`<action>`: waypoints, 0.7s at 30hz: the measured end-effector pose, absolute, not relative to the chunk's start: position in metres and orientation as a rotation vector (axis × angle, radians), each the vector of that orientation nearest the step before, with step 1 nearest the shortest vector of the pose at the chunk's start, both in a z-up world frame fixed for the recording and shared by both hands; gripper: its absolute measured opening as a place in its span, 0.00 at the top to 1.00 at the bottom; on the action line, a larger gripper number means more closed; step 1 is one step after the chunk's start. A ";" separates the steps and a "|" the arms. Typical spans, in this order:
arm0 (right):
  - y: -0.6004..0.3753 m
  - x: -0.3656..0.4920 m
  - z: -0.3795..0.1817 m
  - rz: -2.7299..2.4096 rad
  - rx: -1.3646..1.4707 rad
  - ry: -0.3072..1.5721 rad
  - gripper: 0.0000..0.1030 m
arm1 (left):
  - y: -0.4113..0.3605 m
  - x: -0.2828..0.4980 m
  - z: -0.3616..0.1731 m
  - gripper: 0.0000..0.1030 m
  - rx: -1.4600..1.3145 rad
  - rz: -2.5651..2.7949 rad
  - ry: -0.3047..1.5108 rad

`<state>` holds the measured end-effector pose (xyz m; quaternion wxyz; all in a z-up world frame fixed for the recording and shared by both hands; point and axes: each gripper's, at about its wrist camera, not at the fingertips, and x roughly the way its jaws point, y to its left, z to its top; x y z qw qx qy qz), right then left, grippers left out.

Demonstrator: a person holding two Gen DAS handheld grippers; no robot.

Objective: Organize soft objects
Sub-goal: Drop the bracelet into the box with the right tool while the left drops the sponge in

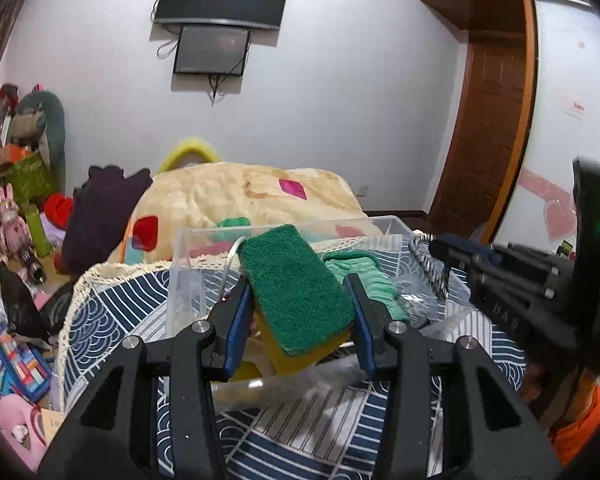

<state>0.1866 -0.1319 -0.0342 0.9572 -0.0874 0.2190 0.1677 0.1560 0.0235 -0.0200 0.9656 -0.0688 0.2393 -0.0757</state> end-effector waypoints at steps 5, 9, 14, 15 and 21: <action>-0.133 0.195 -0.050 0.323 -0.195 0.500 0.92 | 0.027 0.173 -0.033 0.57 -0.151 -0.148 0.526; -0.133 0.194 -0.054 0.328 -0.211 0.522 0.92 | 0.021 0.180 -0.044 0.56 -0.122 -0.141 0.554; -0.135 0.192 -0.054 0.332 -0.227 0.529 0.92 | 0.015 0.176 -0.048 0.55 -0.079 -0.137 0.562; -0.137 0.193 -0.054 0.331 -0.223 0.530 0.91 | 0.014 0.174 -0.048 0.55 -0.067 -0.137 0.565; -0.151 0.189 -0.048 0.349 -0.179 0.527 0.69 | 0.009 0.163 -0.050 0.49 -0.017 -0.121 0.556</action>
